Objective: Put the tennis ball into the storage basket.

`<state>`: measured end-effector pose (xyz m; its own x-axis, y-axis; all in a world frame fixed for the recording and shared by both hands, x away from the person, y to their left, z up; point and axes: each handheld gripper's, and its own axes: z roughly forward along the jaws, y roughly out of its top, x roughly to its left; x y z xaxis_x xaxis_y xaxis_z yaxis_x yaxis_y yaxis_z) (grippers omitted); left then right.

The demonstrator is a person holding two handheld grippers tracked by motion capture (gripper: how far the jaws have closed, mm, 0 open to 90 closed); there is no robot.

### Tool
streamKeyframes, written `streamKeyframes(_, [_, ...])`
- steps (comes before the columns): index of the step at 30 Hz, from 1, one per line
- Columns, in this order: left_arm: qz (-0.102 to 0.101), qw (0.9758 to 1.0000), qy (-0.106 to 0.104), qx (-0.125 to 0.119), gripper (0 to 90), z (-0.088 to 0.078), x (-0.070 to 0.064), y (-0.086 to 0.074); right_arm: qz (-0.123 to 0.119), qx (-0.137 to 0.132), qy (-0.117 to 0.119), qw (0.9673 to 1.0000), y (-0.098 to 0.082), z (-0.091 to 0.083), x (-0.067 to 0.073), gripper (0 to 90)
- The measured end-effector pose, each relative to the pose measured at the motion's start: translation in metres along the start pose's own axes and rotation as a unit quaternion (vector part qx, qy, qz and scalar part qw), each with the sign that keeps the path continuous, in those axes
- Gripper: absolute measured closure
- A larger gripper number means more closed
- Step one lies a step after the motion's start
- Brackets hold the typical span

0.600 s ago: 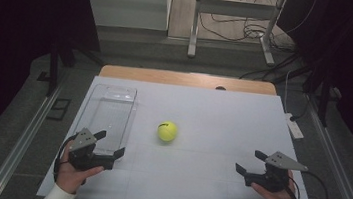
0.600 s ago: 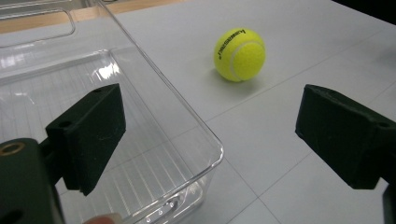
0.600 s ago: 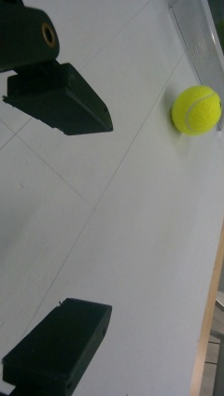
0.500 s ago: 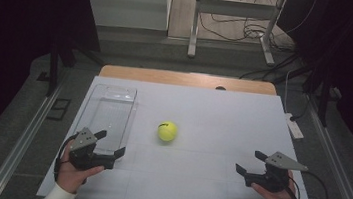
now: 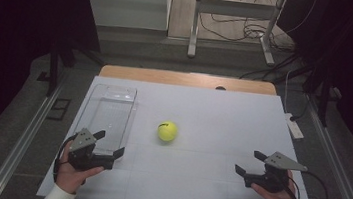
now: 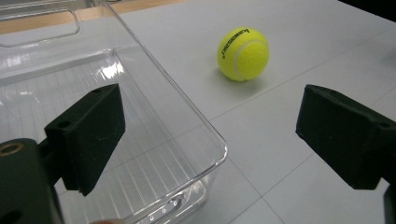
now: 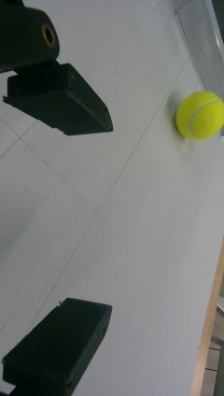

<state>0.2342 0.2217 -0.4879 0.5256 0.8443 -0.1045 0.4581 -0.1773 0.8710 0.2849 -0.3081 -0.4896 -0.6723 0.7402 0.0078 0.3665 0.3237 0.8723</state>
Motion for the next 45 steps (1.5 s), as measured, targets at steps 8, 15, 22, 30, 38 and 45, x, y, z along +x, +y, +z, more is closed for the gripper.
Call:
streamKeyframes(8, [0.006, 1.0000, -0.001, 0.006, 9.1, 0.002, -0.001, -0.002, 0.008, -0.009, -0.005, 0.9999, 0.002, -0.004, 0.001, 11.3])
streamKeyframes(15, [0.011, 0.9999, -0.002, 0.006, 9.2, 0.002, -0.002, -0.002, 0.004, -0.010, -0.001, 0.9999, 0.003, -0.003, 0.005, 11.3])
streamKeyframes(22, [0.009, 0.9999, -0.002, 0.004, 9.2, 0.002, -0.001, -0.001, 0.004, -0.004, -0.001, 1.0000, 0.001, -0.001, 0.003, 11.5])
streamKeyframes(30, [0.012, 0.9999, -0.005, 0.003, 9.2, 0.002, -0.004, 0.004, 0.013, -0.006, -0.003, 0.9999, -0.001, -0.002, 0.002, 11.8])
streamKeyframes(38, [0.008, 0.9999, -0.007, 0.008, 9.9, 0.001, -0.006, 0.008, 0.010, -0.005, -0.001, 0.9999, -0.001, -0.001, 0.002, 11.8])
streamKeyframes(45, [0.005, 0.9999, -0.007, 0.012, 10.0, 0.001, -0.010, 0.012, 0.010, -0.004, 0.002, 0.9999, 0.000, 0.003, 0.001, 12.1])
